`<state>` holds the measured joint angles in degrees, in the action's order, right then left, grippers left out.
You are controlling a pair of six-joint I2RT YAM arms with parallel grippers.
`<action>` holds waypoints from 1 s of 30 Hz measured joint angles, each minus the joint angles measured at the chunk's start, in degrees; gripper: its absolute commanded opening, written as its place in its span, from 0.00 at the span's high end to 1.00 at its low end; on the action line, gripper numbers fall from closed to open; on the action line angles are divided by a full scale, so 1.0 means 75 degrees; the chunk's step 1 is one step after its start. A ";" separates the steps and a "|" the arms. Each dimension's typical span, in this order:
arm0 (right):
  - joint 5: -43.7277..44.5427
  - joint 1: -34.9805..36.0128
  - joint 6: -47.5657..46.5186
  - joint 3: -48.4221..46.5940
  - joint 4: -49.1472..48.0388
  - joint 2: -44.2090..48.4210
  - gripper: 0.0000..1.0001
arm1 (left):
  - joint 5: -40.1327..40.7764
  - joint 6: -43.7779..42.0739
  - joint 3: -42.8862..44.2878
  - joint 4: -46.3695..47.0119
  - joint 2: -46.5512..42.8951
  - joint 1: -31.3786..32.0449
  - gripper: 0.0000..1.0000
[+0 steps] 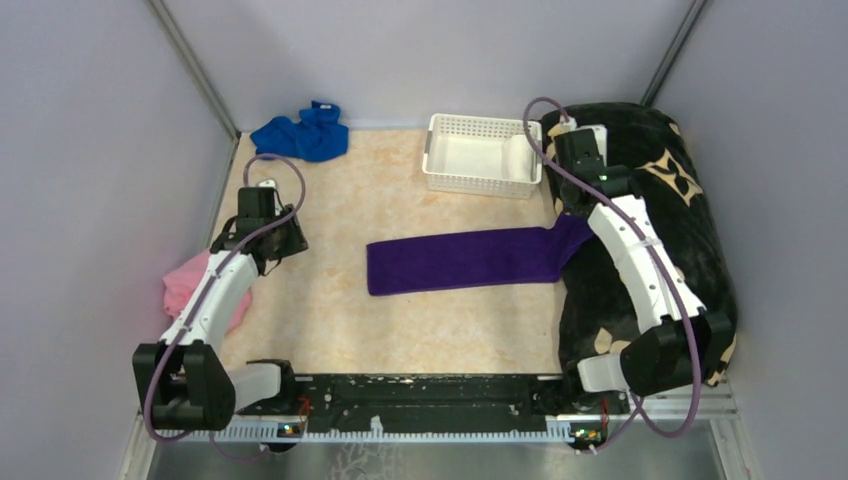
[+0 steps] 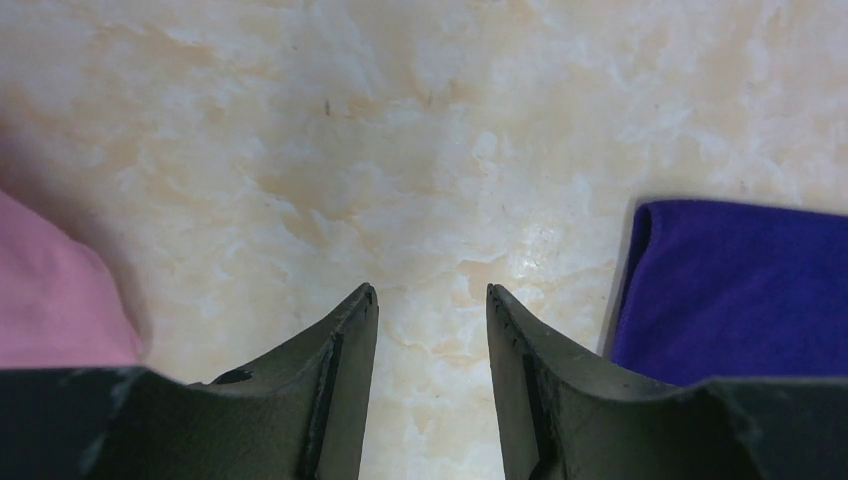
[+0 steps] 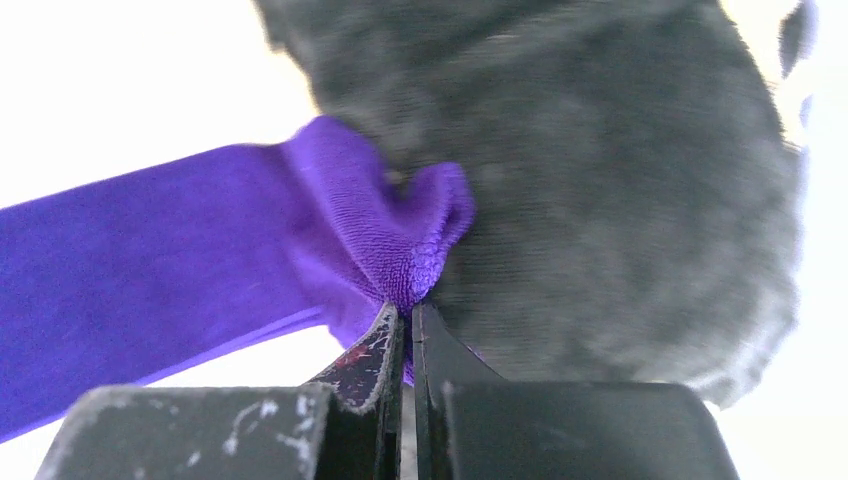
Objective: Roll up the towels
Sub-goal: Fold the towel at the center of the board.
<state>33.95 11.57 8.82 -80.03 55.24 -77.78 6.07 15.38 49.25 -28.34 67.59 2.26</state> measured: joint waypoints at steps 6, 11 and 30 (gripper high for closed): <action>-0.1585 0.1306 0.0154 0.0000 -0.0163 -0.0221 1.00 | -0.1137 0.0102 -0.0003 -0.0012 0.0525 0.0003 0.50; -0.2783 0.2404 0.0647 -0.0146 -0.0533 -0.1052 1.00 | -0.2046 0.0408 -0.0029 0.0041 0.1113 0.0108 0.51; -0.4607 0.4838 0.2224 -0.2308 -0.1655 -0.4130 1.00 | -0.3908 0.2253 -0.0831 0.2025 0.2993 0.1230 0.60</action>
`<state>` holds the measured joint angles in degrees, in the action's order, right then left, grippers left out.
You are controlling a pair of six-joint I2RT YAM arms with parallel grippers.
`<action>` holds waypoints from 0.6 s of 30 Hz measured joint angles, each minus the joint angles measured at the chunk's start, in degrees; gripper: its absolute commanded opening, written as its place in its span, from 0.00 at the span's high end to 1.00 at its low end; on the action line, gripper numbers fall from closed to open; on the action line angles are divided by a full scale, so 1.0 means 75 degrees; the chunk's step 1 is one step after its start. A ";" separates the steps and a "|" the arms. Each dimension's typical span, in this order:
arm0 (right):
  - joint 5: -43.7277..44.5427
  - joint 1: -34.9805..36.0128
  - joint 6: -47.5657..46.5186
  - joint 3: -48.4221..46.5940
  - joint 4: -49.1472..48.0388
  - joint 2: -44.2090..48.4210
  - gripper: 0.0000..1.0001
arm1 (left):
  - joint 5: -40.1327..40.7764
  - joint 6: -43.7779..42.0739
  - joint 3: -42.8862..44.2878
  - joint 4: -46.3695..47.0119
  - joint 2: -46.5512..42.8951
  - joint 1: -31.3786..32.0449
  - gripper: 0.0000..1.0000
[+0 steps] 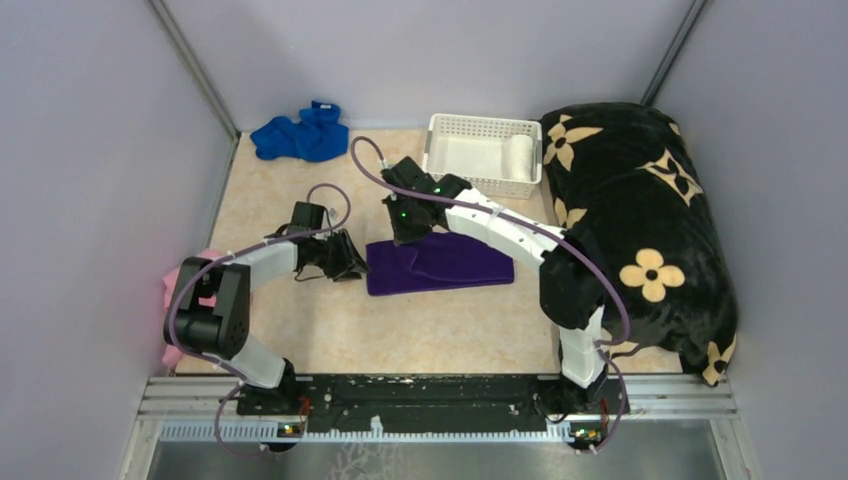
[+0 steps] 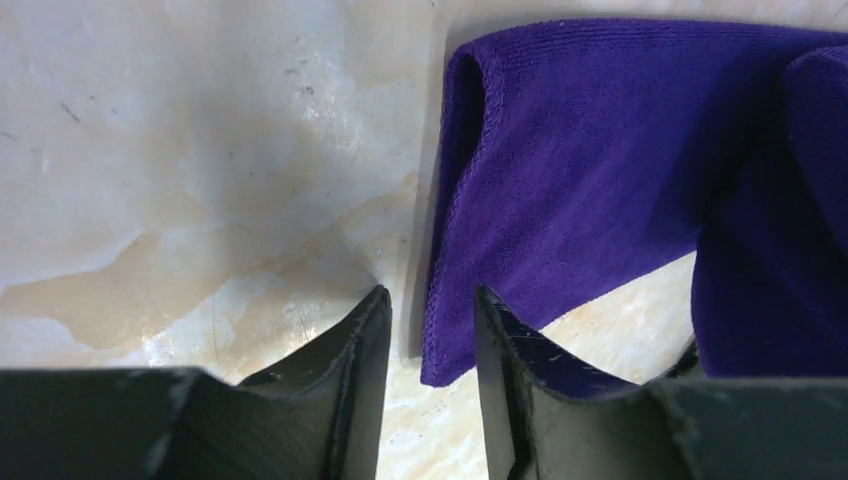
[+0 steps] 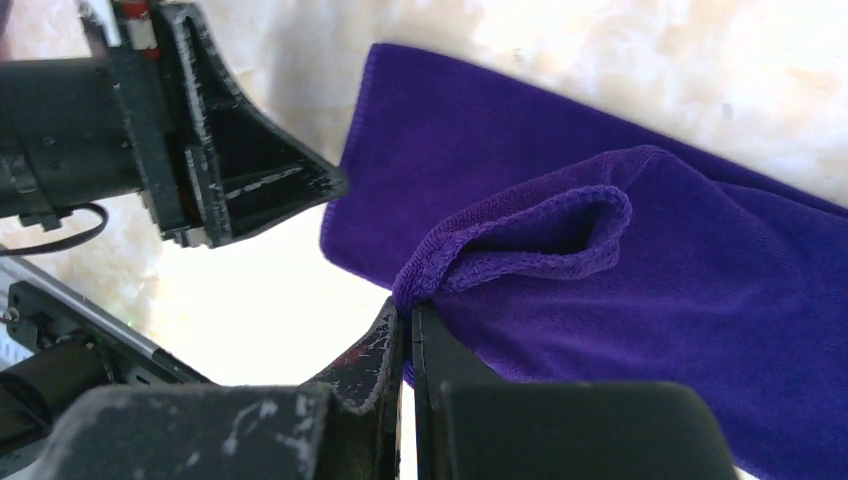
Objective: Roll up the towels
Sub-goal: Fold the towel at the center of the board.
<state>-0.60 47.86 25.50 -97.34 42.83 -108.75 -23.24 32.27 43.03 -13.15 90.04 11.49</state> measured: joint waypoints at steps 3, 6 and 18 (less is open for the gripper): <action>-0.0093 0.0274 0.0038 -0.0242 -0.0064 -0.0341 1.00 | 0.0000 0.0073 -0.0050 0.0169 0.0041 0.0044 0.65; -0.0166 0.0466 0.0038 -0.0358 -0.0128 -0.0615 1.00 | 0.0006 0.0117 -0.0105 0.0268 0.0055 0.0093 0.70; -0.0344 0.0749 0.0093 -0.0391 -0.0662 -0.1556 1.00 | 0.0073 0.0128 -0.0131 0.0332 0.0079 0.0210 0.72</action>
<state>-3.18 53.47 26.20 -100.27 37.87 -120.42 -22.70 33.23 42.04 -10.66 90.63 13.06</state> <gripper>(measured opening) 0.019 0.287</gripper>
